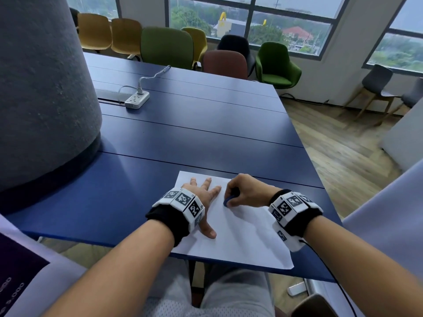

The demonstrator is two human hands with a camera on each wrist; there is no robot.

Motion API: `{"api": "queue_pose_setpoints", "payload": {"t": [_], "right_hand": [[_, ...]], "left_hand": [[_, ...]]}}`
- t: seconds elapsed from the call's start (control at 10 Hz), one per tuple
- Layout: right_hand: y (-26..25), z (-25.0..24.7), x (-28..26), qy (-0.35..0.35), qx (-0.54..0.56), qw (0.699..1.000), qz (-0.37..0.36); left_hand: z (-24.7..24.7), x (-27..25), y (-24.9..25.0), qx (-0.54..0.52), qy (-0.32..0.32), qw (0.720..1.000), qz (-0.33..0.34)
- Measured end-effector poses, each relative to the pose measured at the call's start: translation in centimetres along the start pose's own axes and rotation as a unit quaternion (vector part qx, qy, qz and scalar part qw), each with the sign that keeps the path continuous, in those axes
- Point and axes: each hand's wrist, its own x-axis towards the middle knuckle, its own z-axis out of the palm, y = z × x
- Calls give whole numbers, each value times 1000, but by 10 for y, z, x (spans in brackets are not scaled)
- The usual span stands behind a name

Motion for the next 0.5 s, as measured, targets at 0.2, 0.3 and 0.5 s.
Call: {"api": "queue_pose_setpoints", "payload": {"t": [0.2, 0.3, 0.5], "right_hand": [[-4, -1, -13, -140, -15, 989, 32], [0, 3, -12, -54, 16, 998, 24], [-8, 3, -22, -160, -10, 986, 36]], "left_hand": [[0, 0, 0, -2, -3, 1000, -3], [0, 0, -1, -7, -2, 1000, -1], [0, 0, 0, -8, -10, 1000, -7]]}}
